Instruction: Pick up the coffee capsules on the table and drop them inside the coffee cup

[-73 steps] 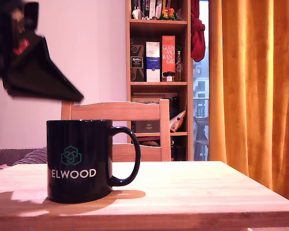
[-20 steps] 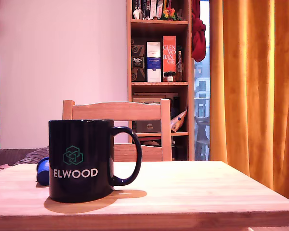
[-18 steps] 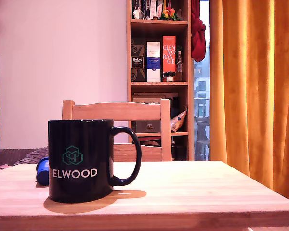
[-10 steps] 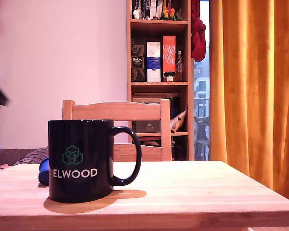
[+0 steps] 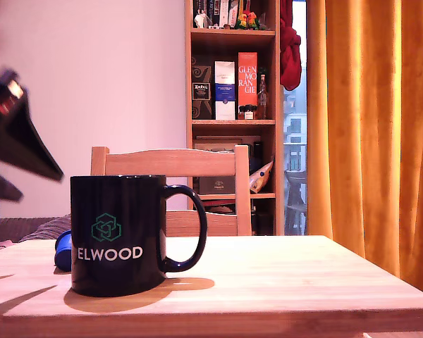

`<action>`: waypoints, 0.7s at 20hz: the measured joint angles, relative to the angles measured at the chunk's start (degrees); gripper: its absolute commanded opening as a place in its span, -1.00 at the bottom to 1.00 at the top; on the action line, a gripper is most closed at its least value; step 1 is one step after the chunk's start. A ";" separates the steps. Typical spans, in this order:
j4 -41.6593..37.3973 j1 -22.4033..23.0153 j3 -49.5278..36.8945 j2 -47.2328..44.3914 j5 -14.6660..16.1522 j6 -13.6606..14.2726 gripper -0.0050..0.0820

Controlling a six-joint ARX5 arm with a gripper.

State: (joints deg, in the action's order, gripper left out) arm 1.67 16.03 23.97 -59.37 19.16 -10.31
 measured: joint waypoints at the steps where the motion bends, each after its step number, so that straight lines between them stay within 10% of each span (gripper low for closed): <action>1: -0.57 0.00 0.00 -1.03 0.00 0.00 0.50; 14: -9.84 0.00 0.00 -9.92 0.26 1.46 0.50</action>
State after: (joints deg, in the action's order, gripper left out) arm -8.16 16.03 23.97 -69.30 19.42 -8.84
